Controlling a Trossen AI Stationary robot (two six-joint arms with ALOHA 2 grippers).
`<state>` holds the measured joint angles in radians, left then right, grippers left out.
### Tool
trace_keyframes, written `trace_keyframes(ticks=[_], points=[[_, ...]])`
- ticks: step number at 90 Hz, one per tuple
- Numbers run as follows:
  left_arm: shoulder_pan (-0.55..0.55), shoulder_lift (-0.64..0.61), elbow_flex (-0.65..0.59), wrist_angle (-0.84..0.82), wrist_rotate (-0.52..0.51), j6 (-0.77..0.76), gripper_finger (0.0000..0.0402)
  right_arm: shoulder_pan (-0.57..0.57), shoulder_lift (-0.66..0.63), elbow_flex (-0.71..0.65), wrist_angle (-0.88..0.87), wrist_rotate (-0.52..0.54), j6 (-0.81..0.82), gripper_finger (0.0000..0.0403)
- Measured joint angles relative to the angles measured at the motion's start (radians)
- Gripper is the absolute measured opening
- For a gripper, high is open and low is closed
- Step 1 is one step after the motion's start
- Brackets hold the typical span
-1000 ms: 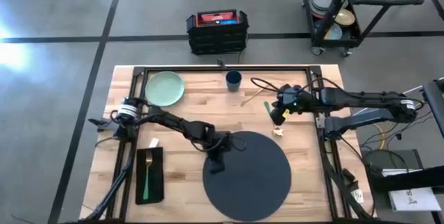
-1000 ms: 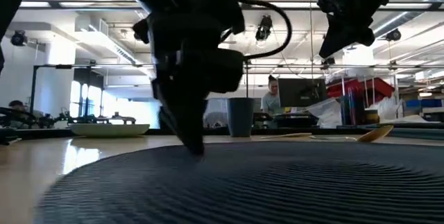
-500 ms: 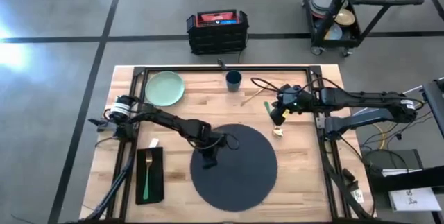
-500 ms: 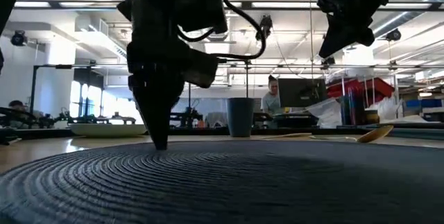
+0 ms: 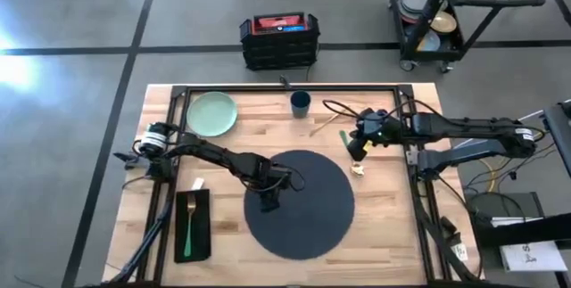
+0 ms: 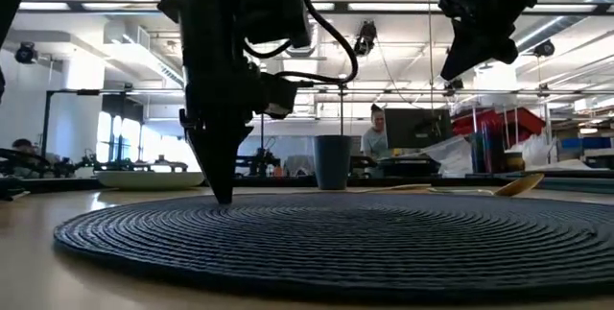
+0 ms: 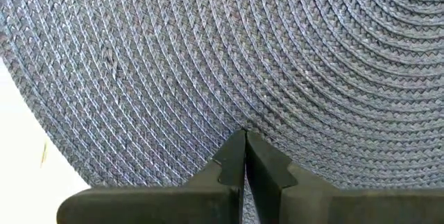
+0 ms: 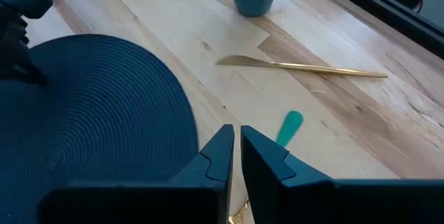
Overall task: Set table place
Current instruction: Move the black placemat to the center of the table, then put the gold knife on the black table mat
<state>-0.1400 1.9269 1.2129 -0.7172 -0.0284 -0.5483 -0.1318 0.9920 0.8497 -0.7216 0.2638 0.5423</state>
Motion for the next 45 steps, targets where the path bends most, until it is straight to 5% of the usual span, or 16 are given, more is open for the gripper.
trace_keyframes(ticks=[45], points=[[0.001,-0.163,-0.006,0.011,-0.052,-0.048,0.0013,0.000,0.000,0.000,0.002,0.002,0.000,0.0014]])
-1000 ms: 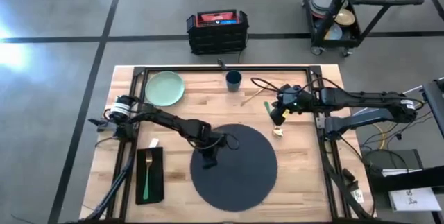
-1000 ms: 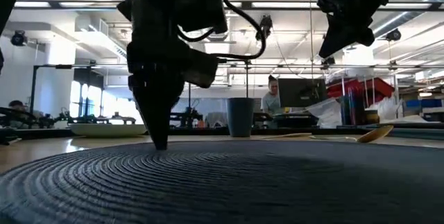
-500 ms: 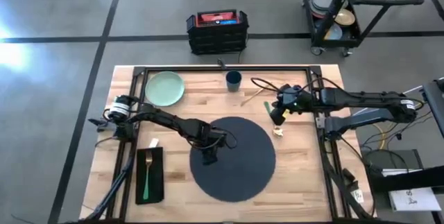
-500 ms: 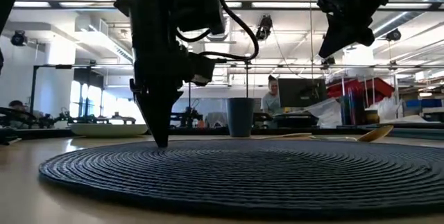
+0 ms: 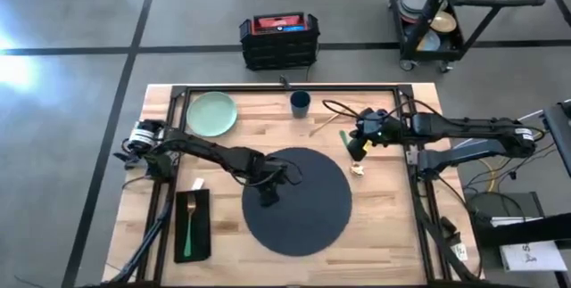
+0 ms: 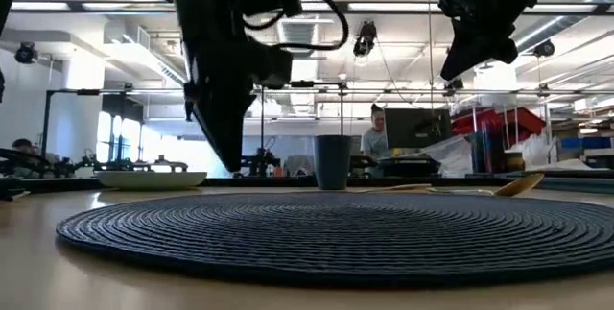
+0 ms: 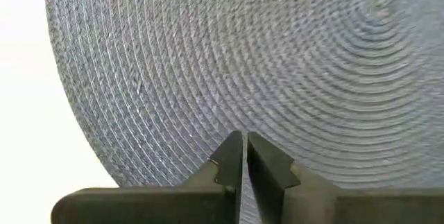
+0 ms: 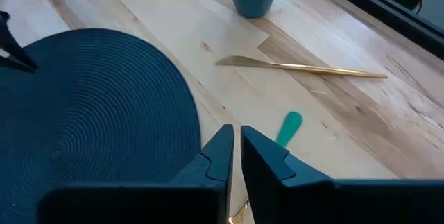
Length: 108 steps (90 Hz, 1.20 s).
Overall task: Set table place
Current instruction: Put the gold knife on the black table mat
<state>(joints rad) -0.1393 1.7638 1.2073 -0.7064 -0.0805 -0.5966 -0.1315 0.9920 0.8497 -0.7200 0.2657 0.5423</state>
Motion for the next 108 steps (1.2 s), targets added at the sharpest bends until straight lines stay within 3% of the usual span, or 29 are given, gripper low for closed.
trace_keyframes(ticks=[23,45,78,108], points=[[0.002,-0.111,0.002,0.134,-0.009,-0.038,0.0014,0.000,0.000,0.000,0.000,0.016,0.000,0.0014],[0.052,-0.171,0.003,0.266,-0.044,0.136,0.0002,-0.018,0.066,0.000,-0.006,0.099,0.176,0.0014],[0.148,-0.175,0.003,0.247,-0.061,0.297,0.0002,-0.117,0.364,-0.001,0.000,-0.011,0.252,0.0014],[0.148,-0.175,-0.001,0.194,-0.060,0.352,0.0002,-0.182,0.488,-0.001,0.002,-0.116,0.277,0.0020]])
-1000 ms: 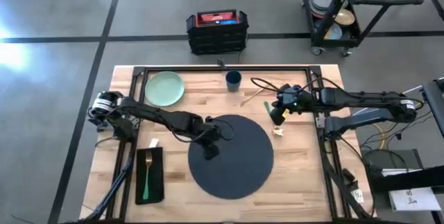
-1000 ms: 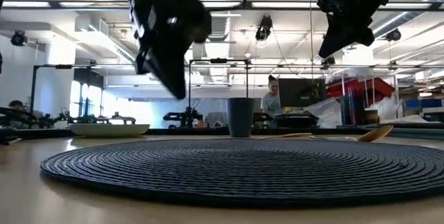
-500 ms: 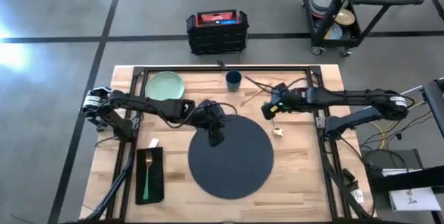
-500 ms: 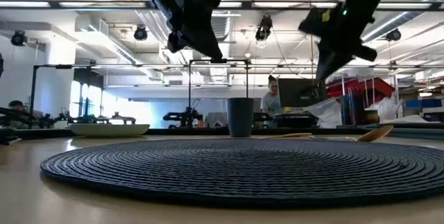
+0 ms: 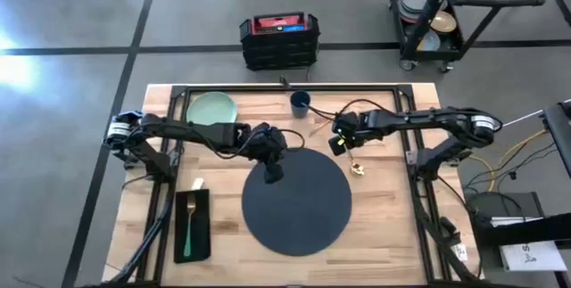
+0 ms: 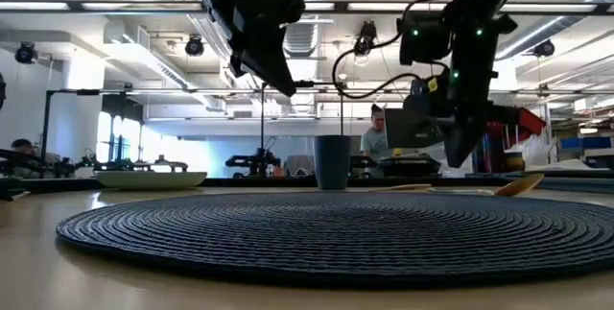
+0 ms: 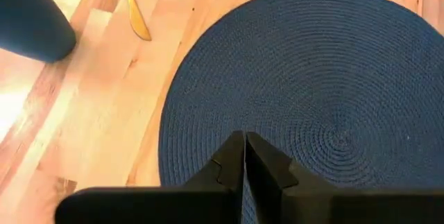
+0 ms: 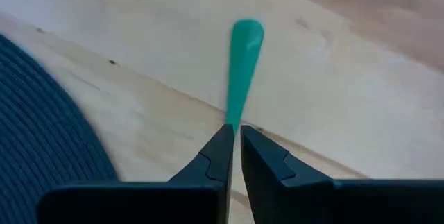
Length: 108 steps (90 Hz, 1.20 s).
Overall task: Set table place
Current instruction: Put the gold knife on the black table mat
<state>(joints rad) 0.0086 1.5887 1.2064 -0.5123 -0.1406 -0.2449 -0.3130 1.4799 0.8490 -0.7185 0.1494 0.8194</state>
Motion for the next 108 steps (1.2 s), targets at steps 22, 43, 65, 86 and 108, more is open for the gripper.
trace_keyframes(ticks=[22,43,65,86,108], points=[[0.000,0.000,-0.006,-0.013,0.000,0.024,0.0002,0.000,0.019,0.001,0.003,-0.030,0.000,0.0097],[0.000,0.000,-0.028,-0.013,0.000,0.028,0.0002,0.000,0.063,0.001,0.008,-0.054,0.001,0.0166],[0.000,0.000,-0.060,-0.018,0.001,0.025,0.0002,0.001,0.136,0.001,0.022,-0.056,0.012,0.0171],[0.000,0.000,-0.062,-0.029,0.001,0.024,0.0002,0.001,0.168,0.006,0.030,-0.062,0.018,0.0092],[0.000,0.000,-0.062,-0.028,0.001,0.023,0.0002,0.001,0.138,0.000,0.013,-0.018,0.009,0.0010]])
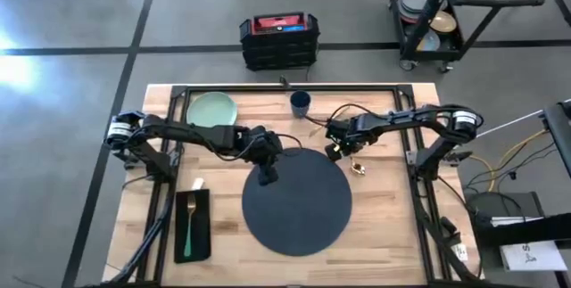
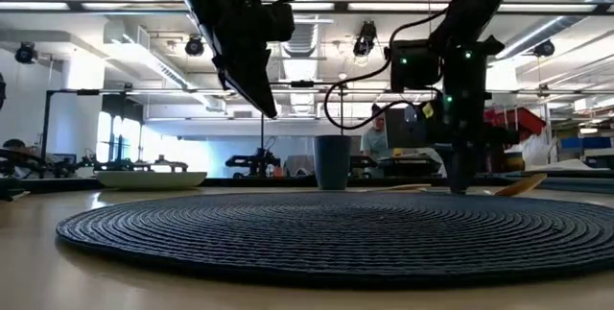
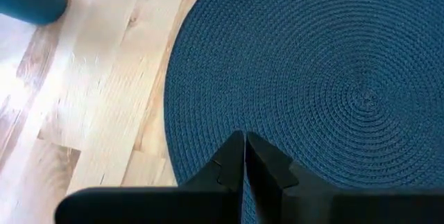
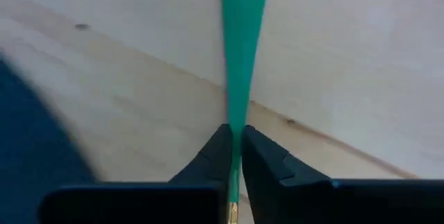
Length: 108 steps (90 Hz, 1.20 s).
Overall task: Set table place
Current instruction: Put the gold knife on the black table mat
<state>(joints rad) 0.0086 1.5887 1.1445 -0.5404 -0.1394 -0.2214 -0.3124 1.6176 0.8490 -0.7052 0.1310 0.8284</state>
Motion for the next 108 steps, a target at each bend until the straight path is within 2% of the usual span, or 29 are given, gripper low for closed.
trace_keyframes(ticks=[9,26,44,60,74,85,108], points=[[0.000,0.000,0.000,0.000,0.000,0.000,0.0002,0.000,-0.032,-0.003,-0.058,0.047,0.001,0.0002],[0.000,0.000,0.000,-0.001,0.000,0.000,0.0002,0.084,-0.134,-0.043,-0.125,0.036,0.111,0.0001],[0.001,0.000,-0.001,-0.001,0.000,0.002,0.0002,0.341,-0.256,-0.146,-0.120,0.027,0.442,0.0001],[0.001,-0.001,-0.001,0.002,0.000,0.003,0.0002,0.590,-0.314,-0.167,-0.119,0.051,0.763,0.0000],[0.001,-0.001,-0.001,0.002,0.000,0.003,0.0002,0.735,-0.303,-0.168,-0.158,0.054,0.986,0.0000],[0.002,-0.001,-0.001,0.001,0.000,0.003,0.0002,0.823,-0.283,-0.164,-0.140,0.048,1.101,0.0000],[0.002,-0.001,-0.001,-0.001,0.000,0.003,0.0002,0.906,-0.253,-0.147,-0.185,0.031,1.263,0.0000]])
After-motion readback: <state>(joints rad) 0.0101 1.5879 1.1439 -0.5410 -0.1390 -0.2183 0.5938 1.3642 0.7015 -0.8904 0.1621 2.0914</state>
